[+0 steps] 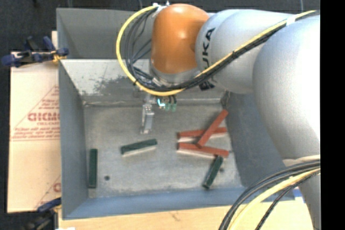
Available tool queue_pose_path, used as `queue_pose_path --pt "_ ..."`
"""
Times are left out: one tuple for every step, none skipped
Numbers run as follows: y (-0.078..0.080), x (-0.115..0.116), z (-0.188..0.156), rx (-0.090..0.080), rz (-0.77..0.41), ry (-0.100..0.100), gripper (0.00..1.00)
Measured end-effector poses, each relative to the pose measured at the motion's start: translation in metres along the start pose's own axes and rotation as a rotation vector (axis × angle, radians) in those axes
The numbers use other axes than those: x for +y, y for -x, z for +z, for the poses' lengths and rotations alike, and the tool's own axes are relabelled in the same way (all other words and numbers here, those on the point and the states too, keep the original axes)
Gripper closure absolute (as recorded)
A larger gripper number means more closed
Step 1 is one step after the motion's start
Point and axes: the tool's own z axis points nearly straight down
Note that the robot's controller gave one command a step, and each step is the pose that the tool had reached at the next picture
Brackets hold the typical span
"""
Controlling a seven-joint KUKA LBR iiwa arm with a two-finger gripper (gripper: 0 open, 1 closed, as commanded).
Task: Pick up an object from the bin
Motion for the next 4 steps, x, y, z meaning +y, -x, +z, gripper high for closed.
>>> queue_pose_path --pt "0.002 0.0 -0.005 -0.008 0.002 0.001 0.0" --pt "-0.03 -0.001 0.036 -0.011 -0.046 -0.002 0.0" --pt "-0.032 -0.013 0.068 -0.005 -0.037 0.001 0.0" --pt "-0.084 0.004 0.076 -0.006 0.033 0.001 1.0"
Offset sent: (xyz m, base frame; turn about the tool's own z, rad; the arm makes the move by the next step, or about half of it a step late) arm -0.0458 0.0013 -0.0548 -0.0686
